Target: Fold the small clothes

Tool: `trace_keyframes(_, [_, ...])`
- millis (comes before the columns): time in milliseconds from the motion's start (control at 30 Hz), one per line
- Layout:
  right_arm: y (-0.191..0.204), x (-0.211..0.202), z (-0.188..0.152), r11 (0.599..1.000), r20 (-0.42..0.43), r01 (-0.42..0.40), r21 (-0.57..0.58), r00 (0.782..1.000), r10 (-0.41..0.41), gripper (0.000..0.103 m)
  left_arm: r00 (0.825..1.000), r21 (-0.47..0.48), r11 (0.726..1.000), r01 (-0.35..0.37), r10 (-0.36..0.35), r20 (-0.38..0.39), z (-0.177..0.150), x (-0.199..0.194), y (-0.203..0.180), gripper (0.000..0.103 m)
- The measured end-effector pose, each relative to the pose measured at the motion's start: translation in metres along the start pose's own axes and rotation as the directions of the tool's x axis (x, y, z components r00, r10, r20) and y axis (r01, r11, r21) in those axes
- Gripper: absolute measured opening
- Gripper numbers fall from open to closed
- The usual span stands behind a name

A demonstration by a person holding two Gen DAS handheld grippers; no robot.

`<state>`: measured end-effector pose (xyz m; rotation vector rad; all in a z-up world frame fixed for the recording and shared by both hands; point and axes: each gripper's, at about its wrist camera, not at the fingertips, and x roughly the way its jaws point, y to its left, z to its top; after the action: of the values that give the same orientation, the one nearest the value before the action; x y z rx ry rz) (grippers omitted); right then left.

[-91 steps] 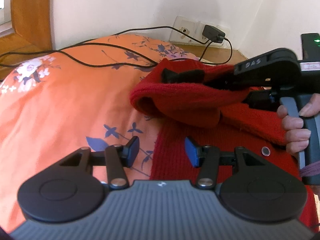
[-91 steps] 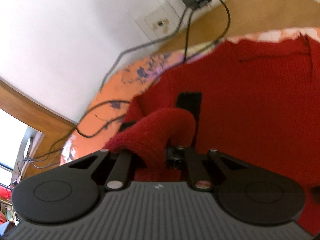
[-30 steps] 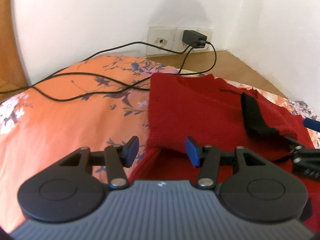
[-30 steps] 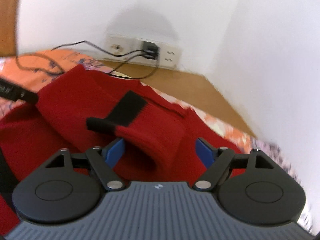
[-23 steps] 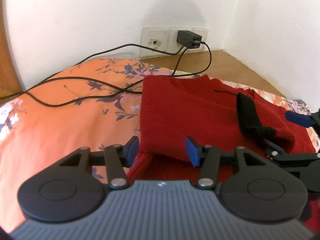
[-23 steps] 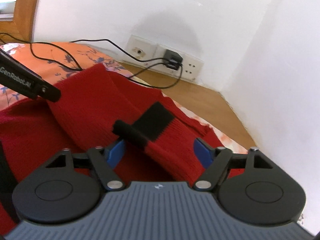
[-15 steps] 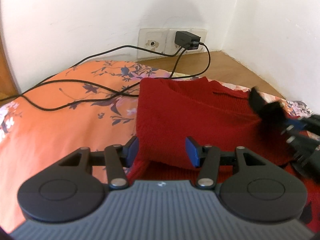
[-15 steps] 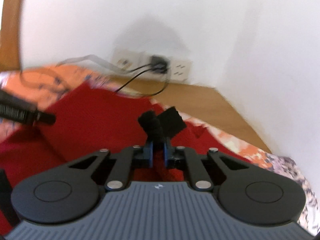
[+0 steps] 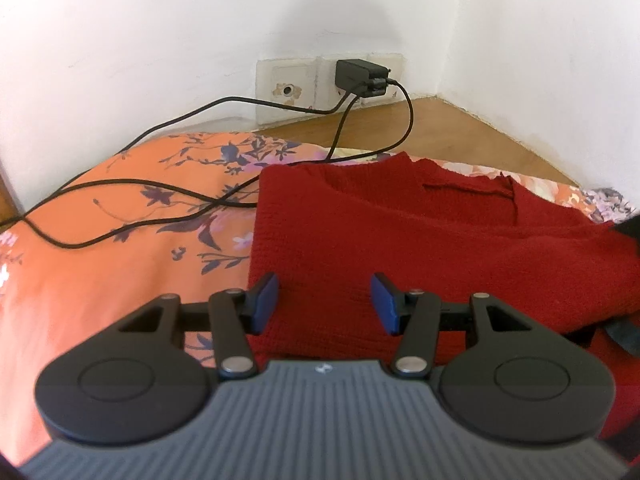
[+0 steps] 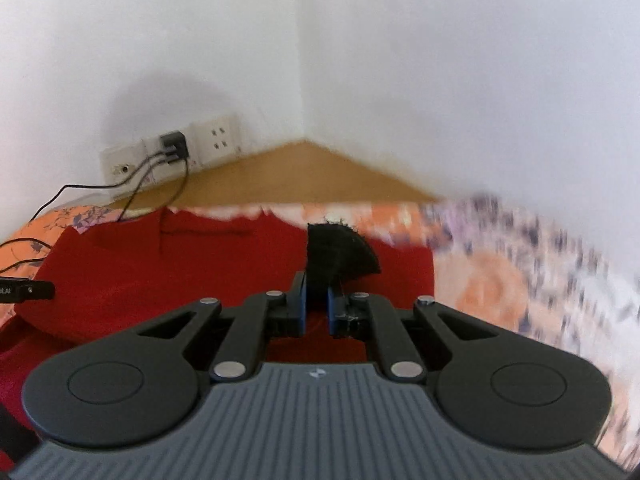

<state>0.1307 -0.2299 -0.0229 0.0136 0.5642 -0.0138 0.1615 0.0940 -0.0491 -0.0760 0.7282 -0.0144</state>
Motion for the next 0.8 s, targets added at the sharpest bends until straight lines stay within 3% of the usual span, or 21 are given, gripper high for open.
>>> trace_keyframes(133, [-0.021,0.014,-0.027,0.988,-0.106,-0.008,0.157,0.994,0.025,0.013,1.0,0.044,0.999,-0.018,0.018,0.004,-0.004,0.007,-0.005,0.053])
trace_keyframes(200, [-0.03,0.015,-0.032,0.97,-0.108,-0.041,0.241,0.992,0.069,0.019,1.0,0.062,0.998,-0.025,0.024,0.012,-0.006,0.008,-0.006,0.053])
trace_keyframes(300, [-0.037,0.002,-0.029,0.956,-0.103,-0.066,0.287,0.99,0.099,0.043,1.0,0.06,0.998,-0.025,0.024,0.012,-0.007,0.009,-0.006,0.053])
trace_keyframes(367, [-0.041,-0.005,-0.021,0.952,-0.073,-0.085,0.295,0.991,0.111,0.064,1.0,0.049,0.999,-0.021,0.021,0.008,-0.005,0.01,-0.005,0.053])
trace_keyframes(433, [-0.043,-0.011,-0.014,0.954,-0.037,-0.089,0.286,0.994,0.103,0.072,1.0,0.038,0.999,-0.016,0.016,0.008,-0.003,0.01,-0.004,0.053])
trace_keyframes(567, [-0.048,0.002,0.002,0.962,-0.034,-0.09,0.259,0.994,0.102,0.073,1.0,0.028,1.0,-0.011,0.011,0.006,-0.001,0.012,-0.004,0.053])
trace_keyframes(700, [-0.05,0.037,0.007,0.964,-0.083,-0.078,0.255,0.991,0.102,0.071,1.0,0.024,1.0,-0.014,0.014,0.009,0.0,0.015,-0.004,0.053])
trace_keyframes(733, [-0.051,0.047,0.007,0.963,-0.098,-0.071,0.258,0.99,0.099,0.068,1.0,0.024,1.0,-0.014,0.014,0.01,0.0,0.016,-0.004,0.053])
trace_keyframes(800, [-0.05,0.059,0.003,0.962,-0.114,-0.083,0.262,0.987,0.116,0.048,1.0,0.026,1.0,-0.016,0.015,0.01,0.0,0.018,-0.004,0.053])
